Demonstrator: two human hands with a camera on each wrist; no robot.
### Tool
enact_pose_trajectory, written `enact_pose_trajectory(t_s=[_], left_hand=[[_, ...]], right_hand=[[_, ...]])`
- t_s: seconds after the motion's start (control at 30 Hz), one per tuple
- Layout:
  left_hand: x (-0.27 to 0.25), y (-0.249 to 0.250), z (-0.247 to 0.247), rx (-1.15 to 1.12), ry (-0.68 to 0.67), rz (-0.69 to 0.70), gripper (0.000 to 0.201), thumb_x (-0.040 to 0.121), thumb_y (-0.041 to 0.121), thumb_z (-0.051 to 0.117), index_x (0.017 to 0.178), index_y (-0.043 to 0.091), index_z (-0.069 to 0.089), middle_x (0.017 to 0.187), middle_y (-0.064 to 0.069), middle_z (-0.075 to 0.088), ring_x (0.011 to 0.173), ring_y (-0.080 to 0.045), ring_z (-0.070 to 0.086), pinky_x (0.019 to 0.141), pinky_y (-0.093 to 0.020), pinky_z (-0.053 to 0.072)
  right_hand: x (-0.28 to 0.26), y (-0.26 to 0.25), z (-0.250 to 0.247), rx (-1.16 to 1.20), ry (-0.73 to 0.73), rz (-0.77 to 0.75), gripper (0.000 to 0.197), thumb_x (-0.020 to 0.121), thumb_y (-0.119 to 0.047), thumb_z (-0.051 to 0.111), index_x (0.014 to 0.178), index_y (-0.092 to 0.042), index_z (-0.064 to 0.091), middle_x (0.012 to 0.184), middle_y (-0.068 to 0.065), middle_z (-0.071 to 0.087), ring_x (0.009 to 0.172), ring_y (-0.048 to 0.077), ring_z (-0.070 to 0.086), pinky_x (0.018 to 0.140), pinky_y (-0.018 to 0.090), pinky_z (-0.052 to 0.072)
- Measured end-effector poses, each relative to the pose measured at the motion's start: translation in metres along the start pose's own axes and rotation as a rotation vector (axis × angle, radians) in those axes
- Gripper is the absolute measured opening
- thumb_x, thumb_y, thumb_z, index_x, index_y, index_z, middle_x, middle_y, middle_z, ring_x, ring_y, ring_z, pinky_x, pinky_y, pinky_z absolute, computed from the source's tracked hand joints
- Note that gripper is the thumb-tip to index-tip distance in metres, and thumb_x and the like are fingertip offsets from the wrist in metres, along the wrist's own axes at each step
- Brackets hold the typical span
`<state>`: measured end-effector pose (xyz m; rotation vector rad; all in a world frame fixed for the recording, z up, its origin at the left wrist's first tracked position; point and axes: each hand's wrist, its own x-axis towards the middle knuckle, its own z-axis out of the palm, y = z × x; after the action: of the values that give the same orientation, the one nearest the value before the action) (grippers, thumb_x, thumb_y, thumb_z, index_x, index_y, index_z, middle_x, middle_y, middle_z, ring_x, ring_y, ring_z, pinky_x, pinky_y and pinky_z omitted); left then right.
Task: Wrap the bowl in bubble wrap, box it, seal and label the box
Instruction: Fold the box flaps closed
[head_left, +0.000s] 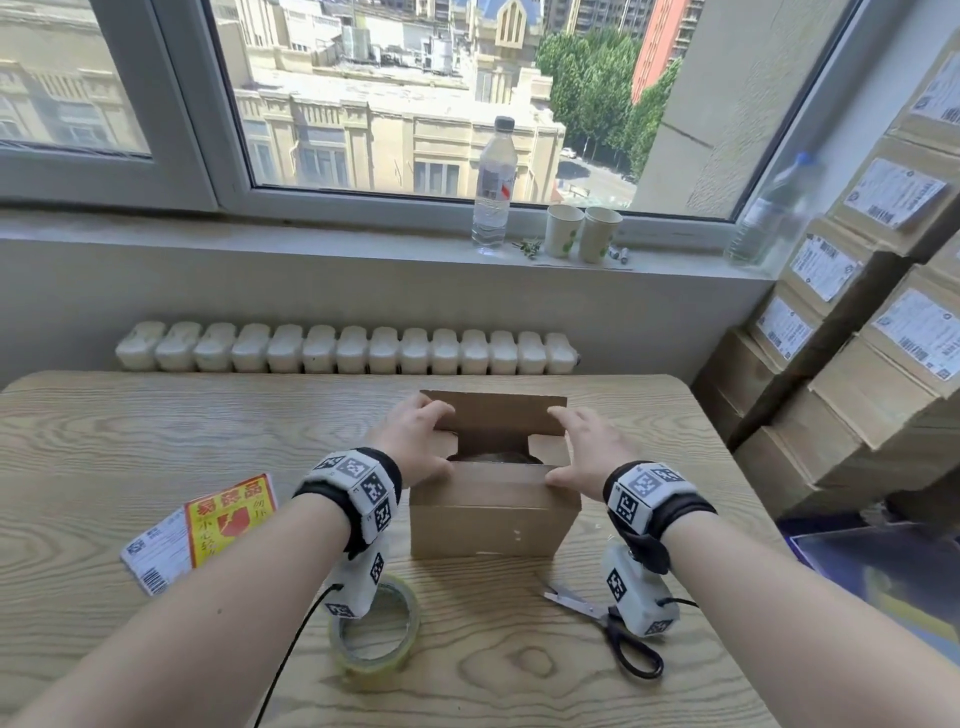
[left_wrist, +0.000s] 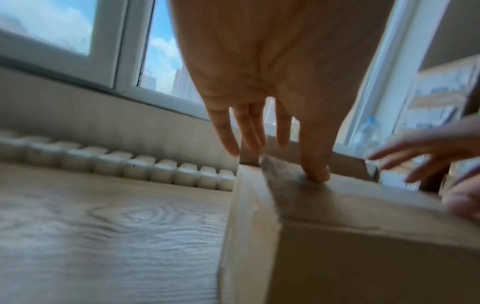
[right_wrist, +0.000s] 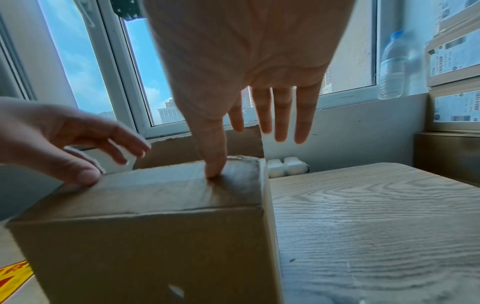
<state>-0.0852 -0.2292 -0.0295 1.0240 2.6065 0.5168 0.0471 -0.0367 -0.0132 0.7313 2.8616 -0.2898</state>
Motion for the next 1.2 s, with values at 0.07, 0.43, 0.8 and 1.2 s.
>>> enact_pose_trajectory(t_s=[0.07,0.43,0.8,1.2], left_hand=[[0.002,-0.002,-0.001,0.055,0.083,0.013,0.092,0.071,0.030,0.077,0.146,0.034,0.023,0.145,0.005,0.025,0.135,-0.017,0.027,0.106,-0.033,0.034],[0.026,-0.001,-0.005,0.214,-0.059,0.041,0.104,0.062,0.034,0.084,0.146,0.028,0.023,0.147,0.005,0.026,0.136,-0.019,0.020,0.111,-0.035,0.025],[0.017,-0.002,0.003,-0.057,-0.251,-0.009,0.035,0.082,0.012,0.066,0.109,0.030,0.054,0.084,0.012,0.057,0.083,-0.011,0.057,0.075,-0.023,0.048],[0.007,0.001,0.014,-0.117,-0.141,-0.014,0.029,0.085,0.011,0.064,0.112,0.020,0.057,0.089,0.005,0.057,0.084,-0.011,0.050,0.075,-0.021,0.037]], right_hand=[[0.004,-0.003,0.001,-0.008,-0.007,0.003,0.098,0.076,-0.034,0.074,0.150,-0.034,0.010,0.158,0.001,0.012,0.142,0.024,0.022,0.111,0.038,0.029],[0.029,-0.012,0.004,-0.173,-0.090,-0.089,0.116,0.071,-0.022,0.079,0.151,-0.033,-0.004,0.157,0.002,0.009,0.146,0.023,0.008,0.119,0.045,0.012],[0.014,-0.027,0.019,-0.039,-0.211,-0.165,0.049,0.081,0.003,0.050,0.121,-0.024,0.042,0.112,0.005,0.057,0.088,0.023,0.054,0.070,0.035,0.045],[0.027,-0.031,0.025,0.035,-0.274,-0.101,0.037,0.086,-0.044,0.062,0.110,-0.022,0.045,0.121,0.005,0.057,0.111,0.026,0.051,0.090,0.037,0.045]])
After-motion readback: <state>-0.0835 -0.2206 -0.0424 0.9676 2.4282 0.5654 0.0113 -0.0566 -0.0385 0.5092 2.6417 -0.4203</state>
